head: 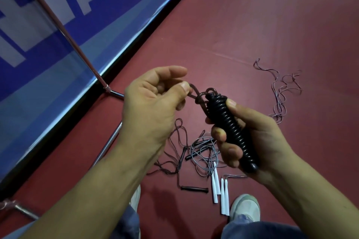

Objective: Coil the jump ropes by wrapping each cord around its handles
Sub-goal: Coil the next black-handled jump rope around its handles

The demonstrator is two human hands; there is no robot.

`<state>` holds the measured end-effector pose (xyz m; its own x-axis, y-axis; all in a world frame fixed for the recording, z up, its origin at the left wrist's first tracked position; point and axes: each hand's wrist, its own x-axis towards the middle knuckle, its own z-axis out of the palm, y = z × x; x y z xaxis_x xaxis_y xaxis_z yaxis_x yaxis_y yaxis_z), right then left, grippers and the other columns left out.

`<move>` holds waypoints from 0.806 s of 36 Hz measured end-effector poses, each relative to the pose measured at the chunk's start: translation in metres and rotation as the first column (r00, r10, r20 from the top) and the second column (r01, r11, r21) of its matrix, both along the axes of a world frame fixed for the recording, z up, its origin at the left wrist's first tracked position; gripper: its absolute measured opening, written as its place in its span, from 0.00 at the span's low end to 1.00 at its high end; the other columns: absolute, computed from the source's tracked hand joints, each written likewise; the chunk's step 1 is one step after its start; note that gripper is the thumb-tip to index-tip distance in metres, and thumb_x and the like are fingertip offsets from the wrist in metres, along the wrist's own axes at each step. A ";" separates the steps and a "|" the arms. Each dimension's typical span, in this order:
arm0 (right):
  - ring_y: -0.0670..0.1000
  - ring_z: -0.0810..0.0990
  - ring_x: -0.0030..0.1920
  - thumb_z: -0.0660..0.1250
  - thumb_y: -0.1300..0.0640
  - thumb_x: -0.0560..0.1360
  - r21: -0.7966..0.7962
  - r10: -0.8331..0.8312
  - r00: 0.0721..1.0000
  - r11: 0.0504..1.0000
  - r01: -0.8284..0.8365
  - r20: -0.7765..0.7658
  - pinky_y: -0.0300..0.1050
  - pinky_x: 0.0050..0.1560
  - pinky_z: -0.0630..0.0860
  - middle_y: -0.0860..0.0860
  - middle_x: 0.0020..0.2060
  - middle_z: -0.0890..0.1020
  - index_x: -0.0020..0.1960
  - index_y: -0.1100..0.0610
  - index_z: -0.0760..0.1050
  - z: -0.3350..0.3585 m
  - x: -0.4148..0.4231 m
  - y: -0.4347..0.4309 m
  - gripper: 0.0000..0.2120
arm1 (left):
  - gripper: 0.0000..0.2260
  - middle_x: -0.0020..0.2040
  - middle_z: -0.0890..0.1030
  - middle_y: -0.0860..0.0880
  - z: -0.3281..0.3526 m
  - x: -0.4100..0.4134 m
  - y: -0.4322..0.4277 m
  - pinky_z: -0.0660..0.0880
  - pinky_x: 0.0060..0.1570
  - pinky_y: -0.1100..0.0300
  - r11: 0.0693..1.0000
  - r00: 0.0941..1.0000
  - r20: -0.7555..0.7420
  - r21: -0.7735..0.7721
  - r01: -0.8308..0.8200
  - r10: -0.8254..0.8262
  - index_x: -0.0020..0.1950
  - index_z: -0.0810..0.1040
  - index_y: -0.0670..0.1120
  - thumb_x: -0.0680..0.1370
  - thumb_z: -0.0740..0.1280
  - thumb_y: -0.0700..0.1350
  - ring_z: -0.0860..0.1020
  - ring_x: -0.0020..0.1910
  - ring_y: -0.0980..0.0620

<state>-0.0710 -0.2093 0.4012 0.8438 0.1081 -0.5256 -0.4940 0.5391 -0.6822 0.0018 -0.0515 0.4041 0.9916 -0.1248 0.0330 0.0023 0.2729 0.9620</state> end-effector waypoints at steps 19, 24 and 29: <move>0.60 0.78 0.32 0.64 0.50 0.75 -0.171 0.166 0.957 0.977 -0.127 0.237 0.51 0.35 0.78 0.66 0.38 0.78 0.60 0.63 0.72 -0.013 0.005 0.008 0.20 | 0.07 0.38 0.84 0.48 0.009 0.014 0.012 0.79 0.40 0.58 0.970 0.993 0.056 0.229 0.085 -0.101 0.49 0.85 0.43 0.77 0.71 0.32 0.80 0.36 0.50; 0.61 0.82 0.42 0.65 0.49 0.75 -0.319 0.225 0.935 0.938 -0.133 0.272 0.50 0.43 0.79 0.63 0.41 0.83 0.57 0.55 0.77 -0.010 0.004 0.013 0.14 | 0.06 0.38 0.85 0.47 0.019 0.013 0.020 0.75 0.35 0.66 0.959 0.987 0.122 0.275 0.067 -0.104 0.49 0.85 0.43 0.76 0.73 0.34 0.81 0.34 0.54; 0.56 0.84 0.43 0.71 0.47 0.74 -0.508 0.240 0.909 0.861 -0.037 0.340 0.56 0.50 0.81 0.59 0.47 0.85 0.57 0.51 0.78 0.006 0.009 0.026 0.14 | 0.06 0.40 0.86 0.47 0.033 0.011 0.031 0.77 0.38 0.63 0.958 0.982 0.171 0.286 0.024 -0.076 0.49 0.85 0.45 0.75 0.74 0.35 0.82 0.35 0.54</move>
<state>-0.0621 -0.1830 0.4069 0.9811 0.0595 -0.1839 -0.1864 0.0393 -0.9817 0.0131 -0.0207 0.4369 0.9651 -0.2039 0.1646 -0.1693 -0.0055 0.9856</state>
